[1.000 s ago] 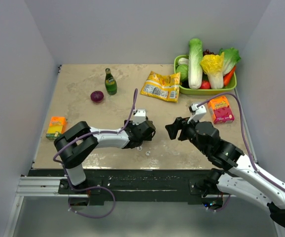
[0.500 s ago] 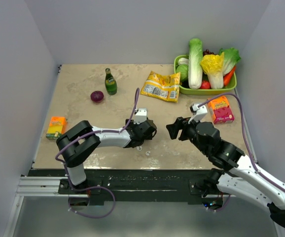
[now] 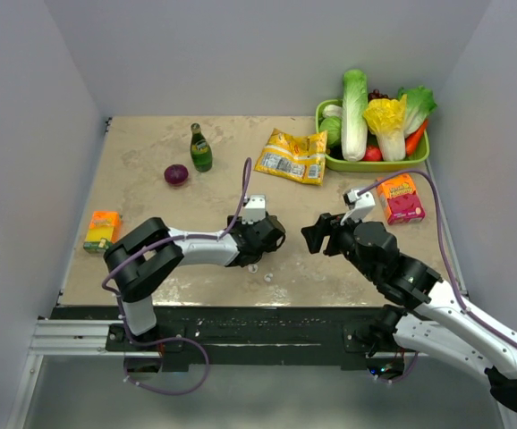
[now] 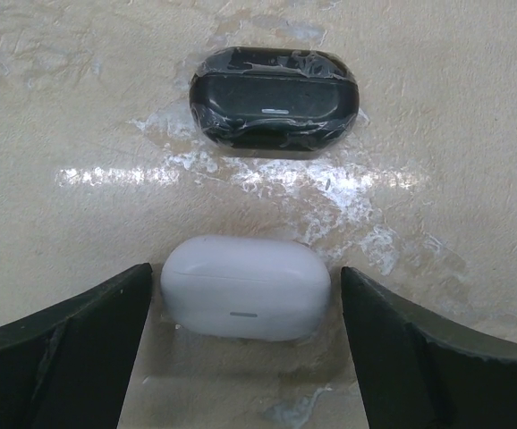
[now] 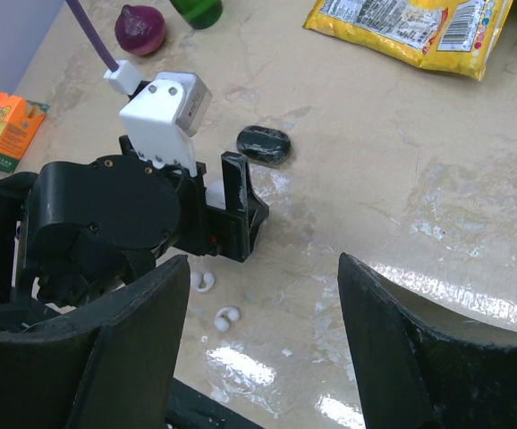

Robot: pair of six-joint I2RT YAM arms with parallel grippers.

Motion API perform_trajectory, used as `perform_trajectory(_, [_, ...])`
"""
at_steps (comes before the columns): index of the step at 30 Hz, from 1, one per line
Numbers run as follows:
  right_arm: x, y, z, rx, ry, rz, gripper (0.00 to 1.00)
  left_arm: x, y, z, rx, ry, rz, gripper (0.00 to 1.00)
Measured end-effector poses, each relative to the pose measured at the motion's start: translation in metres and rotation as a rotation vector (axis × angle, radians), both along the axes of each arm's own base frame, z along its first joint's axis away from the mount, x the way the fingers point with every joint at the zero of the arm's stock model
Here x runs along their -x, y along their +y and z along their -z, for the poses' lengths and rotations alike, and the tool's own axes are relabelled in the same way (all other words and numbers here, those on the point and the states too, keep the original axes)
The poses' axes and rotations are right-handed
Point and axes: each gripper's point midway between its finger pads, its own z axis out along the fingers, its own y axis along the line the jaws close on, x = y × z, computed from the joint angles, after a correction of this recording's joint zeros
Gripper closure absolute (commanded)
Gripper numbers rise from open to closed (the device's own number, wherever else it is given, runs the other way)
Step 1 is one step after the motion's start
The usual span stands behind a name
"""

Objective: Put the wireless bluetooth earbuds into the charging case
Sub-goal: Pick up the charging case at the center of the board.

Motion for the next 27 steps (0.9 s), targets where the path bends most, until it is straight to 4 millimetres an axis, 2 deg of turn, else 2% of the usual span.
perform_trajectory(6, [0.0, -0.0001, 0.0002, 0.0, 0.0, 0.0, 0.3, -0.0009, -0.0017, 0.0009, -0.014, 0.0, -0.022, 0.13])
perform_trajectory(20, [0.0003, -0.0015, 0.0036, 0.006, 0.003, 0.004, 0.29, 0.0, -0.0025, 0.0013, -0.015, -0.002, -0.035, 0.11])
perform_trajectory(27, [0.0003, -0.0018, 0.0037, 0.006, 0.002, 0.005, 0.29, 0.0016, -0.003, 0.0015, -0.016, -0.003, -0.031, 0.14])
